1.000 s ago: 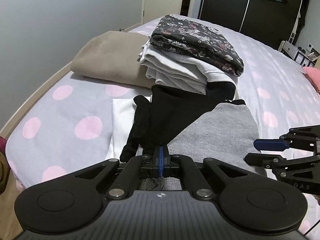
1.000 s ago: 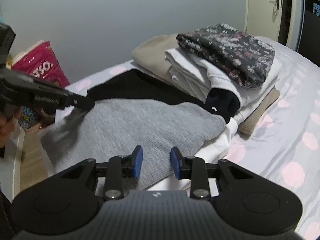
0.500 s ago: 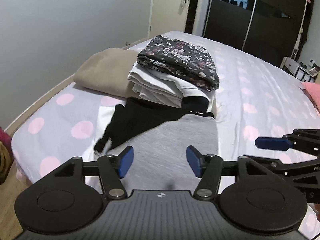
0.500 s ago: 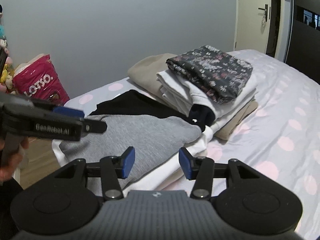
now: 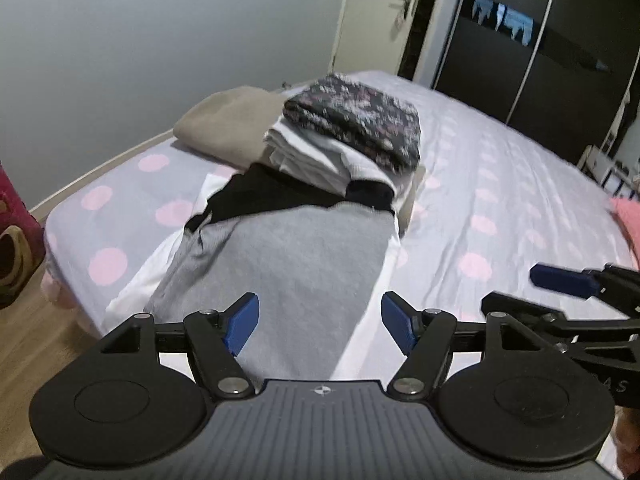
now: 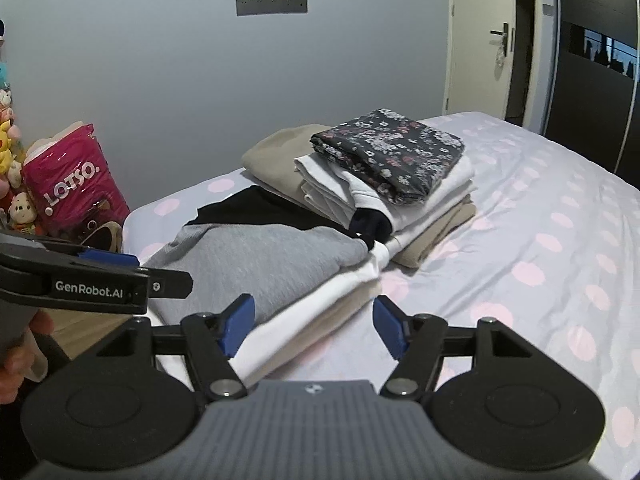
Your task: Fold clothes
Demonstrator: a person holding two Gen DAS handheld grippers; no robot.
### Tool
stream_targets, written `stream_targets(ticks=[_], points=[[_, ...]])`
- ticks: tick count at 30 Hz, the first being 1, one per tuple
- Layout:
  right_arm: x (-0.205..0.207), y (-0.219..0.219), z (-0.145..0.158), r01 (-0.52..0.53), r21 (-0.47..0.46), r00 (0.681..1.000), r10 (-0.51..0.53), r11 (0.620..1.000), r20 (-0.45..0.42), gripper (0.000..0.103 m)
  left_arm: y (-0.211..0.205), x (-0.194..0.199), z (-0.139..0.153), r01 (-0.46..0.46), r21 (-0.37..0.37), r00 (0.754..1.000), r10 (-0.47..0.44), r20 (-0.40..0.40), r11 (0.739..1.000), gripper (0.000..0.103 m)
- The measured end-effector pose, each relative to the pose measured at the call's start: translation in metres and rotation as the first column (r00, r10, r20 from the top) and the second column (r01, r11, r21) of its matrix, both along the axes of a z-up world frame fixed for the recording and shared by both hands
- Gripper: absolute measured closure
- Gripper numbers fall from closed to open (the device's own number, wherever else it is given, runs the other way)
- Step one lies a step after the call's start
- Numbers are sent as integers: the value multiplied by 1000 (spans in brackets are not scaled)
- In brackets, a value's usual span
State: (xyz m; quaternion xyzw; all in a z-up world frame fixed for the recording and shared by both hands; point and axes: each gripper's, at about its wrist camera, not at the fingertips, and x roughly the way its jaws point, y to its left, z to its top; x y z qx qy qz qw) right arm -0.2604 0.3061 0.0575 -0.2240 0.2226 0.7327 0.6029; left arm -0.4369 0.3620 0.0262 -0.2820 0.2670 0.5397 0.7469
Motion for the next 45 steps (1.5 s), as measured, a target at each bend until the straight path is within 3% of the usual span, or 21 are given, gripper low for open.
stream_targets(ticks=[6,8,14,18,21,30,32,45], points=[[7,-31,-6,50,9,997,-49,999,-52,32,-24,5,-1,-20,16,1000,20,-6,1000,33],[8,-40,-10,64,7,995,-63,998,-72,26,-30,8,-2,-29,25,999,30,-18,999,30],[6,-59,-21,73,-3,992,-72,997,-102,25,-51,15,-12,-72,57,997,74,-36,996,28],[5,-65,-27,68,-4,994,-68,998,-84,25,-61,14,-21,-79,30,997,79,-21,996,27],[5,-67,-31,67,-6,994,-67,998,-81,25,-66,15,-27,-110,18,992,110,-59,994,27],[4,-67,-39,57,-10,994,-57,998,-92,21,-79,16,-29,-134,71,984,141,-108,989,27],[3,-67,-40,54,-8,994,-54,999,-96,14,-80,16,-28,-139,84,982,148,-114,987,27],[-5,-67,-44,42,-1,996,-42,999,-77,8,-84,18,-30,-141,90,977,153,-146,986,27]])
